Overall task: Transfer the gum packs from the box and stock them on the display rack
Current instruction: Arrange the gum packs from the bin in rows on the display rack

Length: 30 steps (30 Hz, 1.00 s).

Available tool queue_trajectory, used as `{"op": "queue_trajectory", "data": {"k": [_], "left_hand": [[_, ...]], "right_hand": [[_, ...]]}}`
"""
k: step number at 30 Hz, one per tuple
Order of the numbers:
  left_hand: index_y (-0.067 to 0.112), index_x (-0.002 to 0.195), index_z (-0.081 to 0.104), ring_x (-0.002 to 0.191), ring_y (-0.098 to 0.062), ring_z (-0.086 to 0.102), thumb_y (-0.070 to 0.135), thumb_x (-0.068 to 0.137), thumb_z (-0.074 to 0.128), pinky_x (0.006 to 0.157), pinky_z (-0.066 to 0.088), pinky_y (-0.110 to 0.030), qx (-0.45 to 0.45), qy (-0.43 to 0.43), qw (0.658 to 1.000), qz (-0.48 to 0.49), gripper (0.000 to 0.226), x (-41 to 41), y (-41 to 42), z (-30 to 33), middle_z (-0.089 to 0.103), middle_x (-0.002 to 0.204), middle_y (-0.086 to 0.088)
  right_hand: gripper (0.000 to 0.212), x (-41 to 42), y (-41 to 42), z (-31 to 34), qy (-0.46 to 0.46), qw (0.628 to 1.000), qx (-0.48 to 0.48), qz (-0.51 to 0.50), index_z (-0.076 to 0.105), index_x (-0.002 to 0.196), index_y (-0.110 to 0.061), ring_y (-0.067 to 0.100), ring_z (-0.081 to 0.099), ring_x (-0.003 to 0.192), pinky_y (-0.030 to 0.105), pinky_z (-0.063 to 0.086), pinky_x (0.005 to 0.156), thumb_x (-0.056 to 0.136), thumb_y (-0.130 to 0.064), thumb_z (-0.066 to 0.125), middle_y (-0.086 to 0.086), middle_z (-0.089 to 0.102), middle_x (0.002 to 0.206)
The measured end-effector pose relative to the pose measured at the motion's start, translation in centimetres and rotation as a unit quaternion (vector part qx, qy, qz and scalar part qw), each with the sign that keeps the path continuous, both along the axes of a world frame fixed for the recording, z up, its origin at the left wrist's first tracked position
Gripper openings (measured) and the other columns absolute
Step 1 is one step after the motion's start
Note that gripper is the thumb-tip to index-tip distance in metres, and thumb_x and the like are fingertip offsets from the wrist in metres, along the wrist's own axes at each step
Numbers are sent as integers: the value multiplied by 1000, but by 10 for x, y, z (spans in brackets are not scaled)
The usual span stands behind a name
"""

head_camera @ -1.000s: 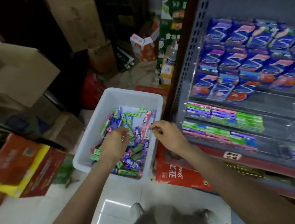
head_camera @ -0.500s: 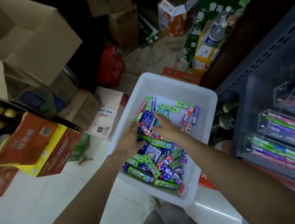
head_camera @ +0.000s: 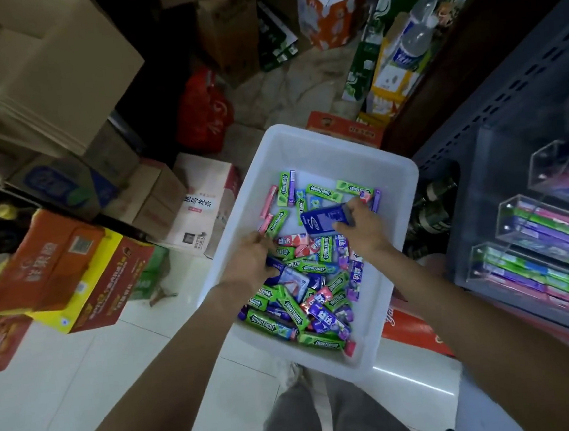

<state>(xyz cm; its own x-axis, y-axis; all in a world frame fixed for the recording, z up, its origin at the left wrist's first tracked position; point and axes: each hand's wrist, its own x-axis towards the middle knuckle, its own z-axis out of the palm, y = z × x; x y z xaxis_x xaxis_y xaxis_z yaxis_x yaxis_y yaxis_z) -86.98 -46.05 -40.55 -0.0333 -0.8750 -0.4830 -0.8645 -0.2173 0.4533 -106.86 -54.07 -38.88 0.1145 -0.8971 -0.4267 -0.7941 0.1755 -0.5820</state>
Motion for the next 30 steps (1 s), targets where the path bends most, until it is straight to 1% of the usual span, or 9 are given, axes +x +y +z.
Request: {"op": "queue_trajectory", "data": {"k": [4,7,9,11,13,18,22,25,30], "left_hand": [[18,127,56,120,-23,49,30,81,72,103,40,-34,45,-49,994,-87,50,-1,-4,1,50,132,-5],[17,113,65,112,-25,49,24,78,76,99,41,-33,22,-22,998,-49,38,0,-5,-2,52,121,-6],[14,103,66,106,-25,47,18,76,77,91,41,-29,8,22,1000,-11,30,2,-5,2,49,110,-6],[9,98,63,95,-23,51,12,76,77,80,41,-25,-16,74,996,38,26,3,-6,12,47,102,-6],[9,95,60,86,-22,53,8,76,76,71,39,-21,-59,113,990,67,25,2,-7,25,52,96,-7],[13,86,56,73,-2,53,7,76,75,62,39,-6,-172,243,943,147,23,-15,-15,81,60,83,4],[9,90,54,75,-6,57,8,80,73,60,43,-8,-197,349,901,165,22,-52,-25,136,62,85,0],[9,89,50,71,-5,63,6,84,67,61,49,-16,-201,414,877,140,18,-88,-29,175,65,83,-3],[17,82,51,66,4,61,6,83,68,63,51,-18,-232,436,866,73,21,-173,-33,227,64,79,4]], "right_hand": [[30,-11,5,9,-14,1000,10,-4,48,110,0,28,58,102,23,30,66,89,-17,62,10,59,108],[29,-9,12,10,-39,999,14,-2,50,109,-1,24,57,100,21,29,63,89,-17,62,8,58,107],[28,-7,15,13,-77,996,31,-32,50,110,-4,23,58,96,21,38,71,88,-15,63,7,59,103],[29,-7,18,22,-151,982,61,-92,50,112,-11,29,63,94,41,51,86,87,-10,64,12,62,104],[36,-11,24,39,-230,958,82,-153,49,120,-12,29,63,94,47,53,87,88,-3,61,12,60,106],[21,-34,39,93,-393,883,102,-237,50,108,-4,25,62,90,28,59,71,90,6,52,14,57,107],[22,-66,47,140,-471,846,106,-226,57,106,-9,21,63,85,22,56,62,92,4,46,11,60,106],[27,-97,54,172,-457,867,71,-185,56,117,-12,18,64,83,19,53,61,92,-3,52,9,61,110],[45,-168,69,213,-301,942,-62,-135,53,117,-19,6,62,91,20,53,72,77,-17,75,-5,60,109]]}}
